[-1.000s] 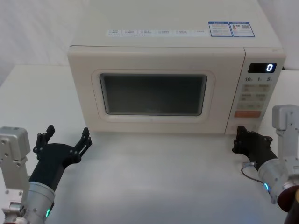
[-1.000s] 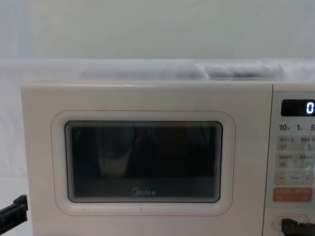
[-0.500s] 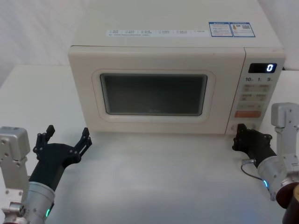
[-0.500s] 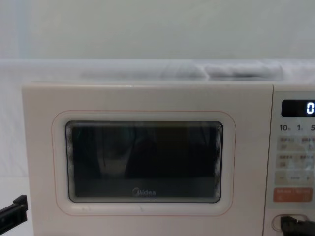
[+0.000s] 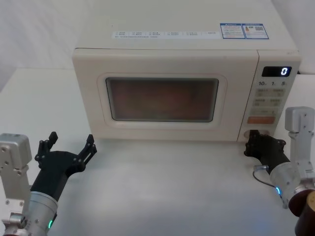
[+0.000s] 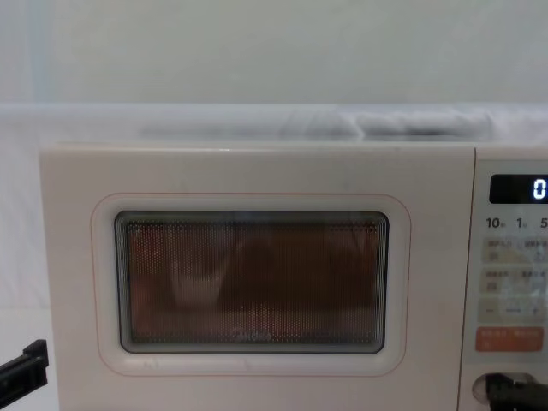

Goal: Press the button to open the microwave door with one hand; close the microwave door with the other hand.

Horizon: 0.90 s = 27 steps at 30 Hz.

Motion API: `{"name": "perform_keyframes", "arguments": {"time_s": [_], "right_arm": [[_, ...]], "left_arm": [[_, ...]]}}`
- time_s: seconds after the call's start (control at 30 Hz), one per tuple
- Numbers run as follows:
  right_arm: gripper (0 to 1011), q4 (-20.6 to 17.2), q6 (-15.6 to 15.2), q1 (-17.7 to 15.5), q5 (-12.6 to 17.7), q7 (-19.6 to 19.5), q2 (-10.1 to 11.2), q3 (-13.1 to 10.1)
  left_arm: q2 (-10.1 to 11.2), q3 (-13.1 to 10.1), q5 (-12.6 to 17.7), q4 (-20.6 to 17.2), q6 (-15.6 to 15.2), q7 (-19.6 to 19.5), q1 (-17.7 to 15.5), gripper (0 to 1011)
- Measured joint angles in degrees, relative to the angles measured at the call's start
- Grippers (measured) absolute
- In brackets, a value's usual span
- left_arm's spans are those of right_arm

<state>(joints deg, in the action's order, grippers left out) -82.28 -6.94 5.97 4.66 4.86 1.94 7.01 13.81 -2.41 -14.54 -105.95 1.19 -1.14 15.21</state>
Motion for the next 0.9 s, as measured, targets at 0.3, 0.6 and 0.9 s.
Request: {"name": "perform_keyframes", "arguments": {"time_s": [0.3,0.6,0.9], "right_arm": [[0,2.33,0.86,1.68,0.36,0.19,-0.16,-0.27],[0,3.42,1.2,2.58,0.53,0.43,0.0,-0.4],[0,2.81,1.13,2.38,0.52,0.48,0.36,-0.48]], "left_arm": [[0.0,-0.01,0.0,0.0,0.0,0.0,0.0,1001],[0.0,0.0,0.0,0.0,0.0,0.0,0.0,1001],[0.0,0.0,0.0,0.0,0.0,0.0,0.0,1001]]}}
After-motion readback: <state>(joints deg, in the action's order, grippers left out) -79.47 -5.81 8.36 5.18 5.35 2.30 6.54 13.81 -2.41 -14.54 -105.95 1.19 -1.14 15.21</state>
